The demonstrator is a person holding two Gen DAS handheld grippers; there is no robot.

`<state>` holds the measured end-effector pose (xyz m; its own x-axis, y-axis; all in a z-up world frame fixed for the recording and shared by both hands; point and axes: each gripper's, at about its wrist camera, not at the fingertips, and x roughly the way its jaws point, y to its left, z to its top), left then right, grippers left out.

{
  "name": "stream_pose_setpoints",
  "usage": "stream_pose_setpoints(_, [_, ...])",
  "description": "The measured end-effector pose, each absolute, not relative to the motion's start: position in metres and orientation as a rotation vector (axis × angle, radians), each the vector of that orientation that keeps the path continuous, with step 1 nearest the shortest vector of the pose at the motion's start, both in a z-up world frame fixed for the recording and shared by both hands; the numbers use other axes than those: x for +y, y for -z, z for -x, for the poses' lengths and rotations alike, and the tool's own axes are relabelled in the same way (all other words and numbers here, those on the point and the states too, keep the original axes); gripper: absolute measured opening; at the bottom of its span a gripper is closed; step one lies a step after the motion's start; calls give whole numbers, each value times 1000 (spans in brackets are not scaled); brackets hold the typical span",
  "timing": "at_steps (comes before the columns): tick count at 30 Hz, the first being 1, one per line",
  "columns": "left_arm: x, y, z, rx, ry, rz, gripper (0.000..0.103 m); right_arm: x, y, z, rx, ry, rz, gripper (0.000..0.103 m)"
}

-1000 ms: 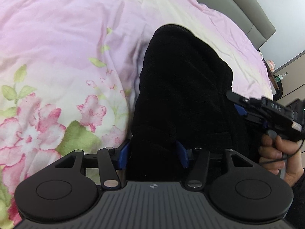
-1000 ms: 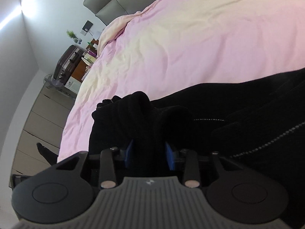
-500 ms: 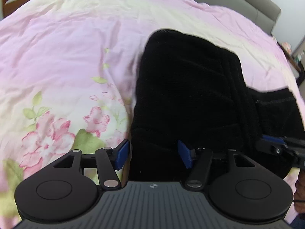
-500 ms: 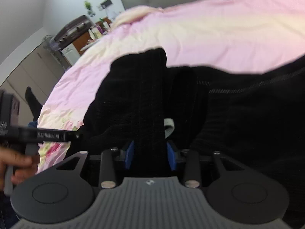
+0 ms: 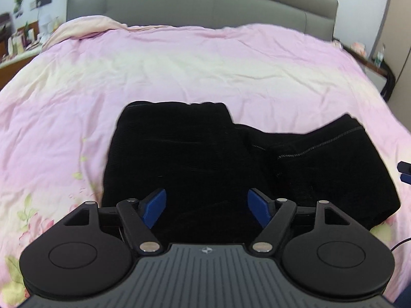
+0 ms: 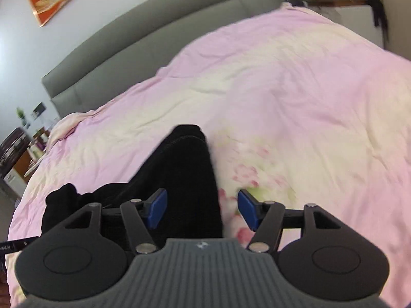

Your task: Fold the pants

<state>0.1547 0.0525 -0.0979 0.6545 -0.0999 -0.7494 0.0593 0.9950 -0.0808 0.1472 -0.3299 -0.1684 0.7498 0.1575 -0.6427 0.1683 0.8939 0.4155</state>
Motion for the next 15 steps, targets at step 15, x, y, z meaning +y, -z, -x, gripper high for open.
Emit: stream_pose_setpoints(15, [-50, 110, -174, 871, 263, -20, 85, -342, 213, -149, 811, -68, -900, 60])
